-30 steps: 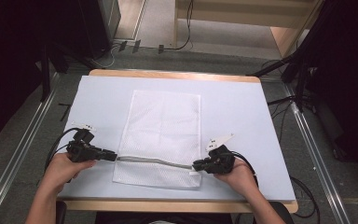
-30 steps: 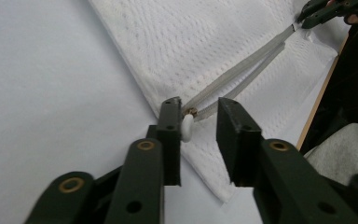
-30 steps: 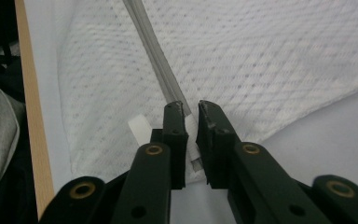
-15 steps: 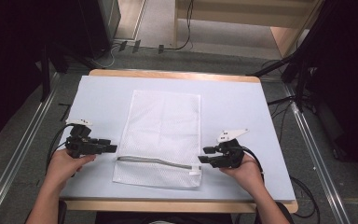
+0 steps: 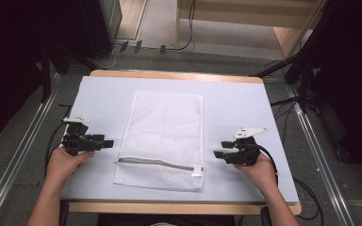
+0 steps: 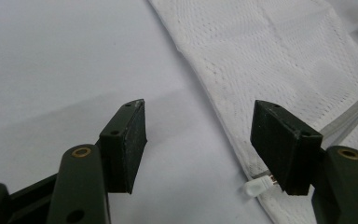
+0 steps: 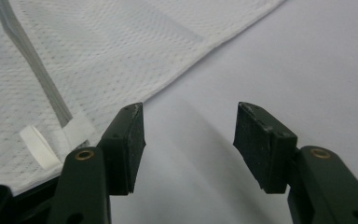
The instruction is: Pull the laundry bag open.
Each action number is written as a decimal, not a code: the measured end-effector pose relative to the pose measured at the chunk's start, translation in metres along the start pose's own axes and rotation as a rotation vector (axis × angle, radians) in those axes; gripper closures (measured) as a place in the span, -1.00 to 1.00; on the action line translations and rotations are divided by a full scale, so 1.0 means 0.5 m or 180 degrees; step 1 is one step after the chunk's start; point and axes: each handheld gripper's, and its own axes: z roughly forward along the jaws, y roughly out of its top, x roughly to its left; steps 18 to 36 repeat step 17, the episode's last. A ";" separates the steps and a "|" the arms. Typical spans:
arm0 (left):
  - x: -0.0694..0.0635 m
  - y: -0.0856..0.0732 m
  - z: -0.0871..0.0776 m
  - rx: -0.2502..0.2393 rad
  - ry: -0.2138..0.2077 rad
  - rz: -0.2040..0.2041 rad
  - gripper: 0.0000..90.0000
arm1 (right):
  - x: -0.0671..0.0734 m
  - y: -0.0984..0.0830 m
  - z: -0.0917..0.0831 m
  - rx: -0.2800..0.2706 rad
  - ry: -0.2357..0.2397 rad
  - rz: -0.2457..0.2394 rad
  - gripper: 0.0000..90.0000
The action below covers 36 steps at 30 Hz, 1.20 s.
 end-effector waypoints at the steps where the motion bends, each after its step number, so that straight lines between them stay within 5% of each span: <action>1: 0.002 0.001 0.001 0.0010 0.0021 -0.0004 -0.19 | -0.003 -0.001 -0.001 0.0007 -0.0006 0.0007 -0.05; 36: 0.013 0.003 0.010 0.0065 0.0064 -0.0056 -0.28 | -0.009 -0.010 0.002 0.0031 -0.0092 0.0090 -0.18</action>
